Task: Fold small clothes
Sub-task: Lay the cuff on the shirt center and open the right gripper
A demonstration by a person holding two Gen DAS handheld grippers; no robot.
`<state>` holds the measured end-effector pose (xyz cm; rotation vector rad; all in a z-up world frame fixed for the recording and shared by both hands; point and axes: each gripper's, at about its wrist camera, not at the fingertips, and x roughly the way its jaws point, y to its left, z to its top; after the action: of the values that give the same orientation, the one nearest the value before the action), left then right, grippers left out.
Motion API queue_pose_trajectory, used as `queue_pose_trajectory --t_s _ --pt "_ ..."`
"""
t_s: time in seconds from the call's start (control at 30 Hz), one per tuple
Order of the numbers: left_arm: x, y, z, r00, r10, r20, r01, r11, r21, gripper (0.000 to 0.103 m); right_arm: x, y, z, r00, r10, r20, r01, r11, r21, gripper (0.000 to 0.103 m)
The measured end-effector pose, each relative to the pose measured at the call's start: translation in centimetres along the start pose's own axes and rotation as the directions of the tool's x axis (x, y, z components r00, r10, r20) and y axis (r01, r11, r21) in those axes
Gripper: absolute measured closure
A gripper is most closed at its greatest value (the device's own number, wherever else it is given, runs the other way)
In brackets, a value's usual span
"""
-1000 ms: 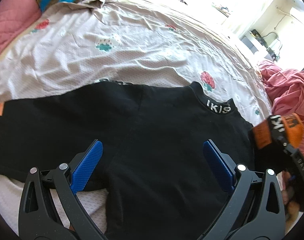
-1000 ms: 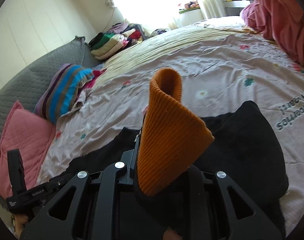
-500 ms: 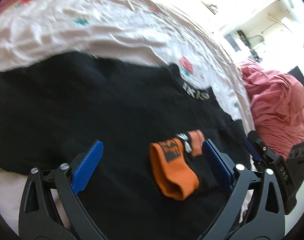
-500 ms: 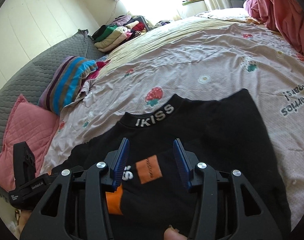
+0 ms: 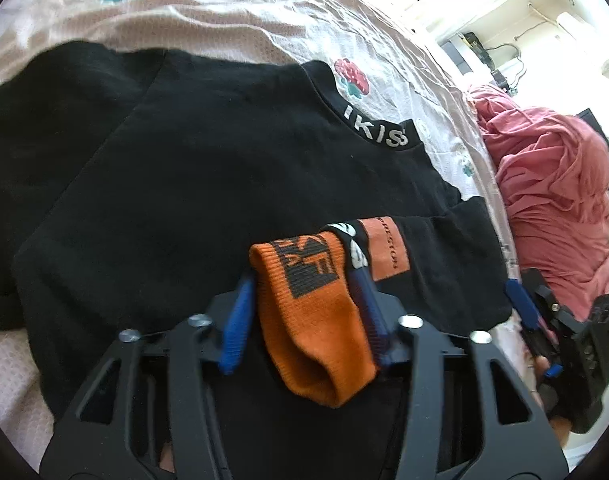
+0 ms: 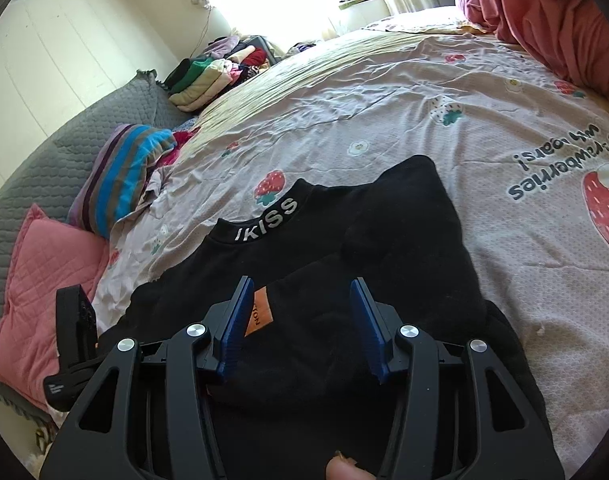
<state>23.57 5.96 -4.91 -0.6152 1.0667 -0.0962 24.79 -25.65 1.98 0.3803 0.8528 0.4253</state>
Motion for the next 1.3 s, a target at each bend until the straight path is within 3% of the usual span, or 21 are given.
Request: queue_pose_trajectory --t_s 0.03,0.13,0.27,0.43,0.67,0.77,0.9,1.1,1.3 --pt "0.1 -0.2 0.0 1.000 0.009 0.007 -0.009 1.000 0.010 0.086 -0.1 -0.2 0.0 1.000 -0.003 0.003 0.003 1.000 0.002 0.054" --pt "-0.1 -0.3 0.2 1.000 -0.022 0.013 0.022 1.000 0.013 0.095 -0.4 -0.6 0.0 1.000 -0.019 0.010 0.019 1.000 0.003 0.054" --pt "-2.7 -1.1 0.7 0.994 -0.062 0.085 0.059 0.998 0.037 0.097 -0.5 -1.2 0.0 0.999 -0.035 0.010 0.035 0.999 0.009 0.054" --pt "-7.1 -1.8 1.1 0.979 -0.056 0.196 0.040 0.996 0.084 0.097 -0.3 -1.5 -0.3 0.998 -0.070 0.009 0.070 0.998 -0.003 0.054" --pt "-8.6 -0.3 1.6 0.980 -0.012 0.201 0.003 0.999 0.045 0.097 0.4 -0.7 -0.4 0.991 -0.134 0.003 0.134 0.989 -0.063 0.054" --pt "-8.3 -0.1 1.6 0.982 0.034 0.188 -0.045 0.998 0.054 0.093 0.9 -0.4 -0.4 0.985 -0.173 0.003 0.172 0.980 -0.100 0.053" --pt "-8.6 0.4 1.7 0.975 0.086 0.203 -0.097 0.994 0.044 0.075 1.5 -0.3 -0.5 0.979 -0.205 -0.001 0.203 0.970 -0.134 0.050" --pt "-9.0 -0.6 1.3 0.964 0.118 0.238 -0.147 0.983 0.109 0.075 2.1 0.0 -0.8 0.973 -0.231 -0.007 0.225 0.956 -0.190 0.048" --pt "-6.6 -3.1 0.1 0.957 0.202 0.210 -0.254 0.932 0.257 0.075 2.8 0.4 -1.1 0.974 -0.222 -0.032 0.210 0.954 -0.212 0.047"
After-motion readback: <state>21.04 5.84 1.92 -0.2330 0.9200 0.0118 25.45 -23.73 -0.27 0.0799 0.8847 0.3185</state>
